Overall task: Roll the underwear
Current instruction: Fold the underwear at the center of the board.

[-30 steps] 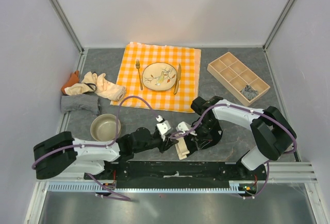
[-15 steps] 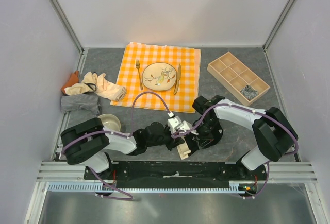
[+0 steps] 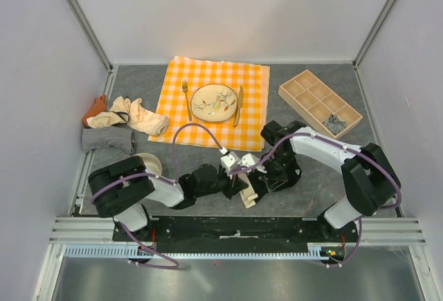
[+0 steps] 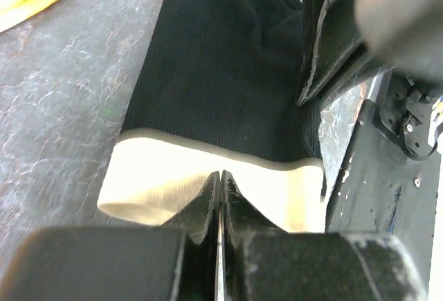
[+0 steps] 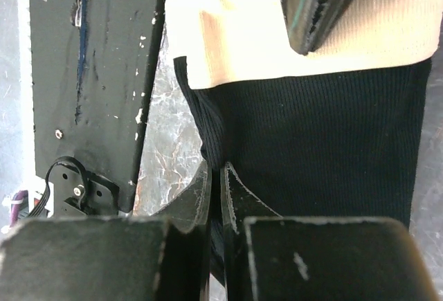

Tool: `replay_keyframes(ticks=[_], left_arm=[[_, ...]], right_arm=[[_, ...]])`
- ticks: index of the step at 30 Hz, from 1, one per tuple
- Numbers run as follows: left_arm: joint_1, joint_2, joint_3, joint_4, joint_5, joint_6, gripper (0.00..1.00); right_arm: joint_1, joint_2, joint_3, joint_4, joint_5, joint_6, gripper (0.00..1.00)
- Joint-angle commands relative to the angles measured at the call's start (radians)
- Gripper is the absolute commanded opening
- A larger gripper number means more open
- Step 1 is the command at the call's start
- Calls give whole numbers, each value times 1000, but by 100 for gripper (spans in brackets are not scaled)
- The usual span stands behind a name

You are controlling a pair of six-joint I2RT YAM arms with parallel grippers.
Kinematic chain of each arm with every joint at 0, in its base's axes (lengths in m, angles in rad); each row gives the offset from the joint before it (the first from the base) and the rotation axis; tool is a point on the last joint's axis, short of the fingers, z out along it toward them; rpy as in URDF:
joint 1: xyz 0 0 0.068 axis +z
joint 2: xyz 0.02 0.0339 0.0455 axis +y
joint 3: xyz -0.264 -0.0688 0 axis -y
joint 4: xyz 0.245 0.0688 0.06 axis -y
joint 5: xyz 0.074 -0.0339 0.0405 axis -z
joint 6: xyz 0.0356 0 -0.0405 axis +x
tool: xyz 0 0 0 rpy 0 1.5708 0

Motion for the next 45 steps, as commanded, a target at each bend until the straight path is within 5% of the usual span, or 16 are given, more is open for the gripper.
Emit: replay_keyframes(ticks=[1, 27, 36, 45], left_arm=[[-6, 37, -65, -48, -5, -45, 2], [-6, 55, -167, 145, -37, -186, 3], [-5, -2, -172, 151, -14, -184, 11], [-5, -166, -261, 130, -59, -194, 33]], right_arm=[[-17, 2, 96, 43, -120, -25, 8], [-74, 97, 146, 142, -101, 62, 9], [-81, 229, 218, 176, -86, 148, 9], [-80, 313, 277, 167, -77, 187, 10]])
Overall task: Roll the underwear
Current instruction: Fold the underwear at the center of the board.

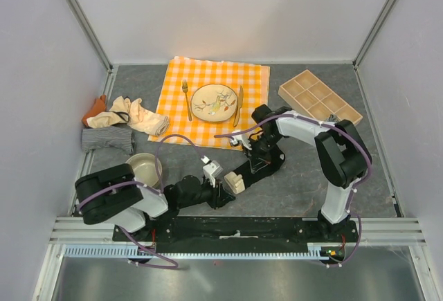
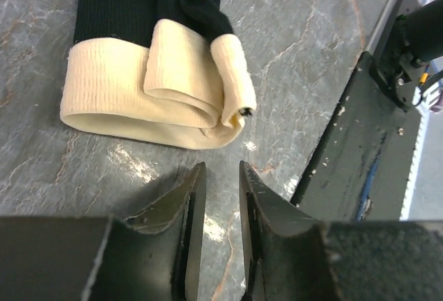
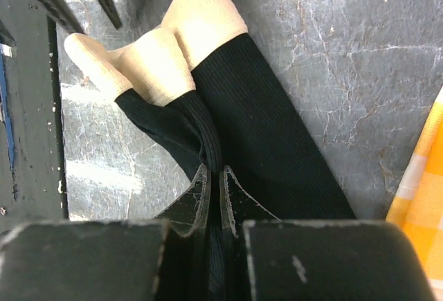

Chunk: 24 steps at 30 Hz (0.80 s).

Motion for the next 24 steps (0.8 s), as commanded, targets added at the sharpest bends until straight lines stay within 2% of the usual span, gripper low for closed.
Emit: replay_keyframes(ticks=[1, 5, 9, 13, 19, 24], left_arm=[[-4, -113, -41, -8, -35, -24, 34], [-5, -228, -60, -99, -15, 8, 38], [-36, -369, -38, -175, 0, 104, 41], [-39, -404, 14, -217, 9, 175, 41], [-39, -287, 149, -213, 17, 249, 40], [-37, -101, 241, -167, -10, 284, 38]], right_arm=[[-5, 43, 49, 8, -7, 26, 9], [-3, 67, 65, 8, -1, 54, 11], [-5, 104, 97, 1, 18, 105, 12], [-2, 130, 106, 1, 27, 132, 13], [2, 141, 111, -1, 36, 137, 13], [3, 143, 109, 1, 39, 138, 13]])
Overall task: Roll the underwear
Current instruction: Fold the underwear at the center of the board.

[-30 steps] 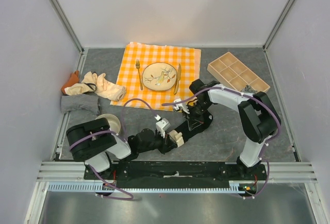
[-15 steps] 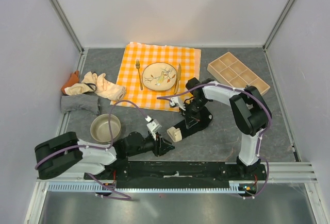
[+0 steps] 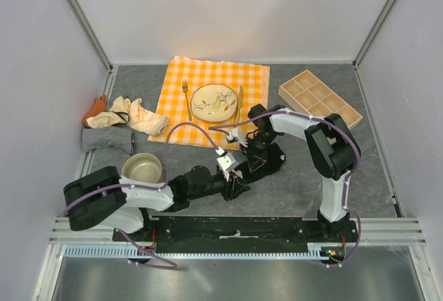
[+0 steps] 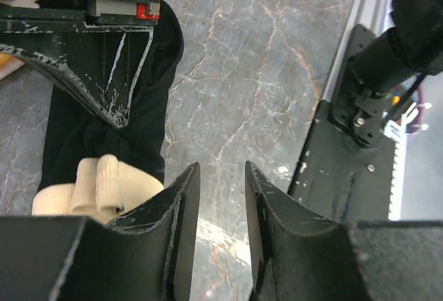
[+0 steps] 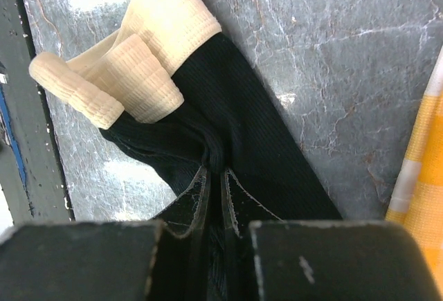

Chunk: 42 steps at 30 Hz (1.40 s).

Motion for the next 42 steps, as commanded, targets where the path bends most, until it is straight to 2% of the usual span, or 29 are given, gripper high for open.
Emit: replay_keyframes(ticks=[1, 6, 11, 17, 19, 27, 36, 42], left_arm=[[-3, 118, 81, 48, -32, 88, 38], [9, 193, 96, 44, -165, 102, 35], [41, 213, 58, 47, -263, 54, 34], [73, 273, 44, 12, -276, -45, 32], [78, 291, 46, -5, -273, -87, 31], [104, 327, 24, -64, -270, -208, 28], [127, 348, 24, -75, -228, -243, 27], [136, 363, 36, -78, -204, -257, 27]], right_arm=[[3, 14, 27, 3, 11, 3, 13], [3, 17, 26, -3, 11, -3, 13], [3, 22, 23, -5, 18, -11, 14], [3, 16, 24, -5, 21, -12, 17], [3, 7, 30, -6, 31, -11, 21], [0, -48, 89, 8, 120, 41, 25], [-1, -127, 37, 167, 368, 119, 31], [-1, -182, 30, 192, 380, 153, 36]])
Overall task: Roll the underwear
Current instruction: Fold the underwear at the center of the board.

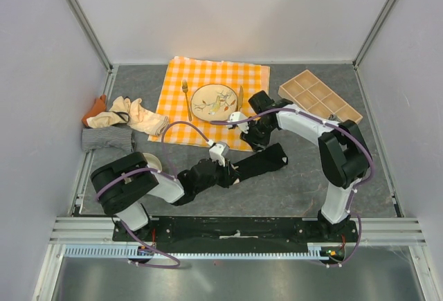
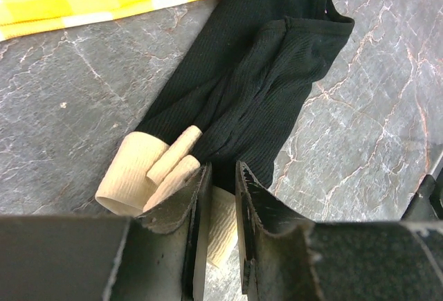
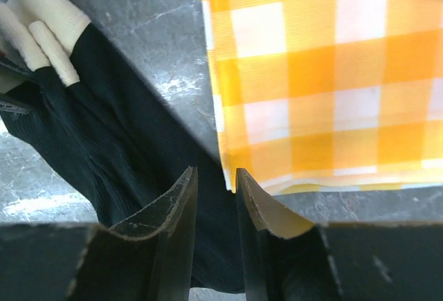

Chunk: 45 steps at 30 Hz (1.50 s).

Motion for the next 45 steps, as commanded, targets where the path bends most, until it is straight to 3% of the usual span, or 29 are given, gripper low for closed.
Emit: replay_keyframes(ticks=[1, 7, 15, 23, 26, 27, 30, 31, 37, 45], left_arm=[[14, 55, -16, -145, -10, -29, 27], [21, 49, -11, -156, 3, -34, 28], [25, 30, -25, -156, 10, -29, 29], [27, 27, -31, -154, 12, -28, 29], [27, 26, -29, -154, 12, -28, 29], [27, 29, -31, -154, 12, -28, 28], [28, 30, -31, -156, 13, -26, 27], [28, 30, -32, -156, 13, -28, 27], [33, 38, -37, -154, 13, -34, 25], [36, 14, -25, -160, 35, -37, 31]], right_arm=[[-1, -88, -10, 42, 33, 38, 36], [-3, -229, -76, -82, -139, -92, 36], [-6, -220, -210, -35, 13, -84, 44], [-13, -203, -234, 28, 106, -37, 43], [-13, -192, -231, 24, 96, -34, 28], [-13, -188, -227, 19, 91, -34, 16], [-16, -172, -208, 2, 88, -34, 1], [-17, -171, -204, 21, 135, -21, 0], [-18, -145, -198, 133, 283, 51, 1], [-18, -114, -201, 104, 205, 60, 29]])
